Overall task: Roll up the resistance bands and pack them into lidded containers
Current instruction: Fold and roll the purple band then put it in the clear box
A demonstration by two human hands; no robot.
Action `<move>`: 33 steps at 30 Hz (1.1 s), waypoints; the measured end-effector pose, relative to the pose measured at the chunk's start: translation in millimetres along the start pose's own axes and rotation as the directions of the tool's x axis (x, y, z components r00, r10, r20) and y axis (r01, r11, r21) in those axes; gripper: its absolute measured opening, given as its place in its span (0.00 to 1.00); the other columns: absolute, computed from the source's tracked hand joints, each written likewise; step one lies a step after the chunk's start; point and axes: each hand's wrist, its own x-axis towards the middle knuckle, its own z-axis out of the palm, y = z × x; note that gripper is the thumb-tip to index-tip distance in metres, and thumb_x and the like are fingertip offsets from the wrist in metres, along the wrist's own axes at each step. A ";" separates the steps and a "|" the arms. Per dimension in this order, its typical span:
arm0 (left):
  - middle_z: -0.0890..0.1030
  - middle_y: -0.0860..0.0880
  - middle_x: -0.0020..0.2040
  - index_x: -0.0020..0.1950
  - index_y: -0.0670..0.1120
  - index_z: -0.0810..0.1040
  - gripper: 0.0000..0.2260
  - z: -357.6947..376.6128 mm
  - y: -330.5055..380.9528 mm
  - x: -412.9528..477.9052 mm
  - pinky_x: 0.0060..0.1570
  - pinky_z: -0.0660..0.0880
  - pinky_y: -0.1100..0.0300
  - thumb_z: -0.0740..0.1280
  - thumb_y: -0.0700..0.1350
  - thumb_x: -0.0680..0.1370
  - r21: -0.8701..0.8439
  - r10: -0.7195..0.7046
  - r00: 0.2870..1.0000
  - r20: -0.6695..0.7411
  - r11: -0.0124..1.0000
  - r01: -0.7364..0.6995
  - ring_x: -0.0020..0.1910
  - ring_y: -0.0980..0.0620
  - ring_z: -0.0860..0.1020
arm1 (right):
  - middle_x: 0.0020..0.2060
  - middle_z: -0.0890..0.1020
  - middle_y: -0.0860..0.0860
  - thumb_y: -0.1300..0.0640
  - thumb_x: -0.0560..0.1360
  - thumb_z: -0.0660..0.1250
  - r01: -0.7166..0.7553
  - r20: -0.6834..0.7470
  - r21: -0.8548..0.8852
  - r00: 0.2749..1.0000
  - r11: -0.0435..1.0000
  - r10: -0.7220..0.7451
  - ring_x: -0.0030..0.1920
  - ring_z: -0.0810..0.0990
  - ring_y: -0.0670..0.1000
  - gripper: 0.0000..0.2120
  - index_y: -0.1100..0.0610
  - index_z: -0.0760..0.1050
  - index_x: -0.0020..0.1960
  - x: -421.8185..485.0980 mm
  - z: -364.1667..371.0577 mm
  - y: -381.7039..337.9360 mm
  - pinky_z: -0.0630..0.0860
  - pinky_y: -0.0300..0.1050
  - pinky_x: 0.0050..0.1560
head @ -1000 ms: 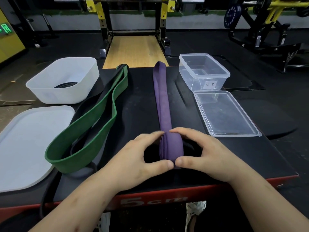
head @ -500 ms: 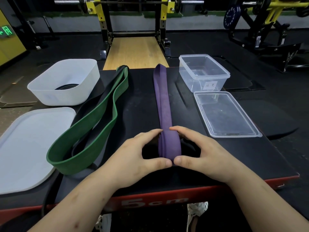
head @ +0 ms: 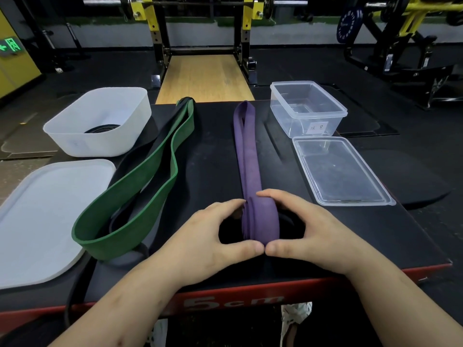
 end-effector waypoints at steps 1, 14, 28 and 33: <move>0.73 0.69 0.67 0.69 0.78 0.63 0.34 0.8 -1.4 -0.8 0.67 0.66 0.69 0.74 0.70 0.66 -0.009 0.006 1.000 0.004 1.000 -0.005 0.67 0.73 0.68 | 0.68 0.77 0.36 0.47 0.68 0.82 0.008 -0.013 0.006 1.000 1.000 -0.008 0.70 0.74 0.40 0.37 0.35 0.71 0.72 1.2 0.8 -1.0 0.71 0.49 0.72; 0.71 0.67 0.70 0.77 0.70 0.60 0.42 1.7 -7.3 0.4 0.73 0.68 0.52 0.73 0.72 0.66 -0.036 0.010 1.000 0.024 0.999 -0.009 0.72 0.64 0.68 | 0.68 0.78 0.38 0.42 0.69 0.79 0.001 -0.032 0.003 0.999 1.000 -0.001 0.70 0.75 0.42 0.36 0.37 0.69 0.74 3.6 3.1 2.2 0.71 0.51 0.72; 0.72 0.68 0.70 0.77 0.69 0.61 0.41 0.3 -4.7 0.5 0.74 0.67 0.54 0.71 0.73 0.67 -0.029 -0.001 1.000 0.005 1.000 0.001 0.71 0.67 0.67 | 0.70 0.76 0.36 0.45 0.70 0.80 -0.005 -0.007 0.029 1.000 1.000 0.005 0.72 0.72 0.39 0.40 0.35 0.65 0.77 0.7 0.4 0.6 0.69 0.48 0.74; 0.72 0.67 0.69 0.77 0.71 0.59 0.37 3.7 -5.3 -0.9 0.73 0.68 0.51 0.69 0.73 0.70 -0.001 0.015 0.999 0.037 1.000 -0.015 0.73 0.61 0.67 | 0.66 0.79 0.37 0.51 0.71 0.78 0.003 0.001 0.075 1.000 0.997 -0.003 0.69 0.76 0.40 0.35 0.41 0.70 0.74 0.2 1.4 -3.1 0.72 0.39 0.70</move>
